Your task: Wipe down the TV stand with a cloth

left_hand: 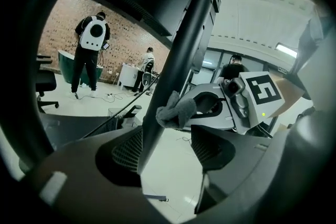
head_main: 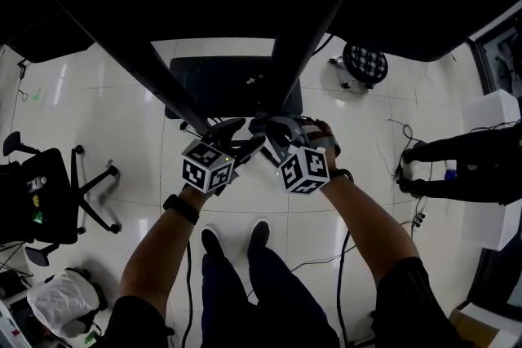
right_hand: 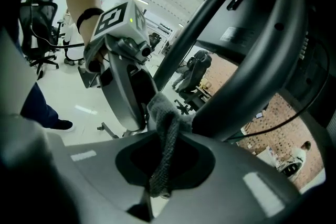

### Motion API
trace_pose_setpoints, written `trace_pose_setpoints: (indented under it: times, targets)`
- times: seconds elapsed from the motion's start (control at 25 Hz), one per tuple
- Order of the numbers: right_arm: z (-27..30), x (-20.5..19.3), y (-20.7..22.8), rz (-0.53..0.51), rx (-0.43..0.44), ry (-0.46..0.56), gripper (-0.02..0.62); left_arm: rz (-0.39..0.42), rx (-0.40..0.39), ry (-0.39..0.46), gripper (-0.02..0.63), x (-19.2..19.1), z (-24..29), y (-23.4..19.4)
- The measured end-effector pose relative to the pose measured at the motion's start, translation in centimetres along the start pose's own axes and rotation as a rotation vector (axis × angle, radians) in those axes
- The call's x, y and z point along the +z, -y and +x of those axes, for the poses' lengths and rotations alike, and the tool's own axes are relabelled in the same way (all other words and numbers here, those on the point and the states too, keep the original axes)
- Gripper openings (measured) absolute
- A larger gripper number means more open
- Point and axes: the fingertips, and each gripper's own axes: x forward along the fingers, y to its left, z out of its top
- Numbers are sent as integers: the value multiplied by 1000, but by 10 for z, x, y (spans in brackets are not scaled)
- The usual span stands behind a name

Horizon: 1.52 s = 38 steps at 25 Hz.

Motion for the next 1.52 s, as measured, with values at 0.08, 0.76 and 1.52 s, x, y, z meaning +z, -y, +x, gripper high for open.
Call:
trace_pose_setpoints:
  times: [0.08, 0.76, 1.52]
  targets:
    - [10, -12, -10, 6, 13, -10, 24, -12, -11, -12, 308, -14, 9, -4]
    - [83, -87, -77, 57, 89, -133, 23, -115, 14, -122, 313, -119, 38, -45]
    - [-58, 82, -31, 284, -81, 44, 25, 101, -45, 22, 313, 0, -111, 43]
